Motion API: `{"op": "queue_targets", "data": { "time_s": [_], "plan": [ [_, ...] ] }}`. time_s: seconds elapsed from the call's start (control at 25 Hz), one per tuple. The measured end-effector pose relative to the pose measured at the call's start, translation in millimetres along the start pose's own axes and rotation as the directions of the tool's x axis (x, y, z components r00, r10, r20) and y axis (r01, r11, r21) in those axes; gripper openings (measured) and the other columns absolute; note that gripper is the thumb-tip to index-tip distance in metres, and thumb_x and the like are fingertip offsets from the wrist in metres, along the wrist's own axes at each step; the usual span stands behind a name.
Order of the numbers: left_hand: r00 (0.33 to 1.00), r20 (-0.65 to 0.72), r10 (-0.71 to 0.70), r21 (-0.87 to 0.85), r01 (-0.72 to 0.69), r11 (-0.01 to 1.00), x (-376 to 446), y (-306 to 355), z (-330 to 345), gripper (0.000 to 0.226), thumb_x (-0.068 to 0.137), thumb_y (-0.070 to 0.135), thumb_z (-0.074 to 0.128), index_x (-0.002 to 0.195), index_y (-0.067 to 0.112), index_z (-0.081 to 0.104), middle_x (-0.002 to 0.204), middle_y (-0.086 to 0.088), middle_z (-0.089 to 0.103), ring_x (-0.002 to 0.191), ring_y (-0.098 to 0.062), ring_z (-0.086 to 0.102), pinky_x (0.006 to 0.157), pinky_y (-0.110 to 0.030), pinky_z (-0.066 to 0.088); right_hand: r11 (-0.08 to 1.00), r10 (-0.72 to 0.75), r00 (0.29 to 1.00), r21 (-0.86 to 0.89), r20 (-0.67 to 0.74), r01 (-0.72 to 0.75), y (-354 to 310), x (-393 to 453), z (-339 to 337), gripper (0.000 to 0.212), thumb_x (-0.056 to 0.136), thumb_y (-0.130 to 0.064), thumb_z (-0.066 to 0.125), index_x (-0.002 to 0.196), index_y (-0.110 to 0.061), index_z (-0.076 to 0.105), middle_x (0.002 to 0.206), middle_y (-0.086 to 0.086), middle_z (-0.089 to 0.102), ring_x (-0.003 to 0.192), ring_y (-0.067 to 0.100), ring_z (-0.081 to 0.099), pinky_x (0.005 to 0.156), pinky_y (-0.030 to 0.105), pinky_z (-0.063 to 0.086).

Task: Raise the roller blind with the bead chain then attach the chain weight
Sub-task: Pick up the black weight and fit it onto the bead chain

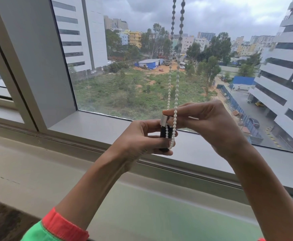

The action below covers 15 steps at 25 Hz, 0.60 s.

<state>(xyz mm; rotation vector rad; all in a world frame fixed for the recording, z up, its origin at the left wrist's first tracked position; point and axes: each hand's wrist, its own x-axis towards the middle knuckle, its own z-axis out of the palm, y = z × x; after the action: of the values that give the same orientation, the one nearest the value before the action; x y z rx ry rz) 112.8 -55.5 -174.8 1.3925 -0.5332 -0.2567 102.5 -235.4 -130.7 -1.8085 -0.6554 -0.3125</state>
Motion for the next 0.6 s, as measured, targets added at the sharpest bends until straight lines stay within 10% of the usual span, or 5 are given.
{"op": "queue_targets", "data": {
  "time_s": [0.6],
  "plan": [
    [1.000,0.002,-0.029,-0.002,0.029,1.000,0.4,10.1,1.4,0.025,0.073,-0.012,0.069,0.095,0.000,0.072,0.084,-0.006,0.071,0.079,-0.023,0.065,0.068,-0.037,0.059,0.999,-0.047,0.997,0.002,-0.069,0.048,-1.1,-0.1,3.9,0.029,0.067,-0.020,0.071,0.093,-0.009,0.074,0.090,0.006,0.075,0.086,0.019,0.071,0.080,0.034,0.058]
  ]
}}
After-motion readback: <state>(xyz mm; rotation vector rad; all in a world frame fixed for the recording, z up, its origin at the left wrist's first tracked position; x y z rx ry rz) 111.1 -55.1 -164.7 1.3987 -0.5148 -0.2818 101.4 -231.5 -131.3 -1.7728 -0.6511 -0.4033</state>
